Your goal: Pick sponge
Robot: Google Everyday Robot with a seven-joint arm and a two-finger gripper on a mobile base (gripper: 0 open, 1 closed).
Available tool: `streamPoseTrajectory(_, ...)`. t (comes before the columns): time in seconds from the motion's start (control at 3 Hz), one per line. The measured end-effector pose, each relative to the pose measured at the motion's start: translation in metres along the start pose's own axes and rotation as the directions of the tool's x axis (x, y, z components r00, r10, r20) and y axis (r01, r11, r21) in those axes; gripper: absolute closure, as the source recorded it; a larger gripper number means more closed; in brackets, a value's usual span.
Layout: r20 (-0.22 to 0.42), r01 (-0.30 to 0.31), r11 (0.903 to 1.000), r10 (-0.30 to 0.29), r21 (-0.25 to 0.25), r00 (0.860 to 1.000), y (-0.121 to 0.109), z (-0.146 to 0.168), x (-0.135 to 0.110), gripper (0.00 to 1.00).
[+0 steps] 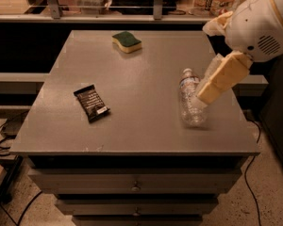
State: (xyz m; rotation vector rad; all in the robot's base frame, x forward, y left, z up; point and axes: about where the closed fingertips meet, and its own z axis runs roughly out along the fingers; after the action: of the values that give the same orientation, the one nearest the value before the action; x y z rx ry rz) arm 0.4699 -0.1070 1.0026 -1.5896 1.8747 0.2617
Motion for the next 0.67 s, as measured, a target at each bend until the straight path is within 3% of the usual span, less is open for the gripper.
streamPoseTrajectory(0.33, 0.108, -0.051, 0.9981, 0.047, 0.035, 0.993, -0.029, 0.026, -0.020, 0.00)
streamPoseTrajectory(0.67, 0.180, -0.067, 0.9968, 0.058, 0.045, 0.982, -0.054, 0.046, -0.037, 0.00)
